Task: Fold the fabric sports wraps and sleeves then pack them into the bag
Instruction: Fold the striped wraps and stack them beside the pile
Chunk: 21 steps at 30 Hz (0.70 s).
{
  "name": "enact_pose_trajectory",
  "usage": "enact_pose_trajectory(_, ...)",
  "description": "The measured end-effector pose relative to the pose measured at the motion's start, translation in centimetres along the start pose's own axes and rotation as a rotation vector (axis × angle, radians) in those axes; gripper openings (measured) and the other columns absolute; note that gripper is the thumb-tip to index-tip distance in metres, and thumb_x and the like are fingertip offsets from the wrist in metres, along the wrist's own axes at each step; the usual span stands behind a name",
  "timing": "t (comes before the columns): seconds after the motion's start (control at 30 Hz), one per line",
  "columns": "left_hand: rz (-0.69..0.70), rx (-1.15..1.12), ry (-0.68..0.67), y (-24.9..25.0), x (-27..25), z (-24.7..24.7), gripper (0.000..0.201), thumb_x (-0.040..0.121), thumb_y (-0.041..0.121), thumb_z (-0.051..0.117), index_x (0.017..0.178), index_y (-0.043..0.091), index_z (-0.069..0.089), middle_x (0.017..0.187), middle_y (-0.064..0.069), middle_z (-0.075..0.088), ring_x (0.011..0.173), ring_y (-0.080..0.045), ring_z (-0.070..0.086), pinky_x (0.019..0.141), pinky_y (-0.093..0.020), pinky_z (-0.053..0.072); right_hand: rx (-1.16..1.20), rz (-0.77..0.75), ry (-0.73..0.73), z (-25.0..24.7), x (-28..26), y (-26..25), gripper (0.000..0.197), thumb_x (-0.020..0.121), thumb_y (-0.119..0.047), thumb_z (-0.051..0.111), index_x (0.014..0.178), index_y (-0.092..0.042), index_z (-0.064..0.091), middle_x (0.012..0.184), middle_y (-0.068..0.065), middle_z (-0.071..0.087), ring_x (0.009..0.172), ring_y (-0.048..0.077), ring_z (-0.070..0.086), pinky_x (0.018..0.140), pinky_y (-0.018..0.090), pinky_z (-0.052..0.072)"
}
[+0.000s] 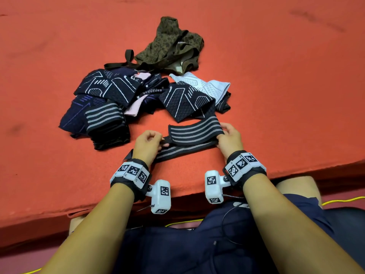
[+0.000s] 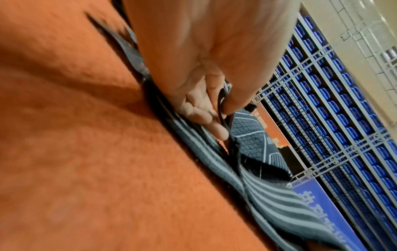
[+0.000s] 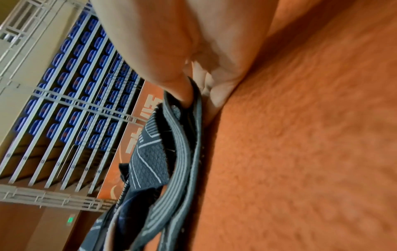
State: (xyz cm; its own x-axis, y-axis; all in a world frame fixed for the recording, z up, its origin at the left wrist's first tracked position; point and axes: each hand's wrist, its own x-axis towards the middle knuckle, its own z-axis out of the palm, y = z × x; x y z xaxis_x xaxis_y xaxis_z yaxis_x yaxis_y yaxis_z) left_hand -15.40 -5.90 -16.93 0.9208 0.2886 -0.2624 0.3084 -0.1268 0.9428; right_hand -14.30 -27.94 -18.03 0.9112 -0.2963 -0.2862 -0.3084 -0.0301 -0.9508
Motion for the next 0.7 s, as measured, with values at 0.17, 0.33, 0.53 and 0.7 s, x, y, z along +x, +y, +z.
enact_pose_trajectory(0.17, 0.051, 0.120, -0.095, -0.1, -0.2, -0.5, 0.023, 0.093, -0.008, 0.052, 0.087, 0.013, 0.058, 0.068, -0.003, 0.061, 0.050, 0.001, 0.063, 0.047, -0.012, 0.043, -0.128, -0.105, -0.065, 0.9, -1.3, -1.6, 0.039, 0.092, -0.022, 0.054, 0.130, -0.028, 0.055, 0.112, 0.005, 0.070, 0.099, 0.017, 0.068, 0.096, 0.045, 0.054)
enact_pose_trajectory(0.33, 0.104, 0.314, -0.100, 0.6, 0.4, -1.6, 0.032, 0.086, -0.006, 0.049, 0.088, 0.023, 0.063, 0.062, 0.001, 0.056, 0.048, -0.008, 0.053, 0.054, -0.022, 0.042, -0.369, -0.180, 0.026, 1.5, -1.5, -3.0, 0.045, 0.086, -0.023, 0.053, 0.131, -0.031, 0.054, 0.121, 0.005, 0.061, 0.108, 0.024, 0.061, 0.100, 0.038, 0.047)
enact_pose_trajectory(0.53, 0.101, 0.549, -0.157, 0.7, -0.1, -4.6, 0.024, 0.085, 0.000, 0.057, 0.091, 0.020, 0.068, 0.046, 0.011, 0.054, 0.044, -0.001, 0.051, 0.055, -0.019, 0.043, -0.671, -0.095, -0.112, 1.7, -1.8, -3.7, 0.065, 0.064, -0.020, 0.041, 0.125, -0.035, 0.057, 0.127, 0.010, 0.058, 0.120, 0.035, 0.054, 0.105, 0.049, 0.043)
enact_pose_trajectory(0.7, 0.149, 0.628, -0.149, 0.4, -0.5, -5.0, 0.021, 0.085, 0.008, 0.061, 0.097, 0.023, 0.070, 0.065, 0.007, 0.060, 0.061, -0.006, 0.058, 0.066, -0.020, 0.047, -0.751, -0.221, -0.100, 2.9, -2.6, -5.5, 0.054, 0.075, -0.006, 0.045, 0.118, -0.032, 0.064, 0.131, 0.003, 0.051, 0.126, 0.029, 0.043, 0.107, 0.036, 0.031)
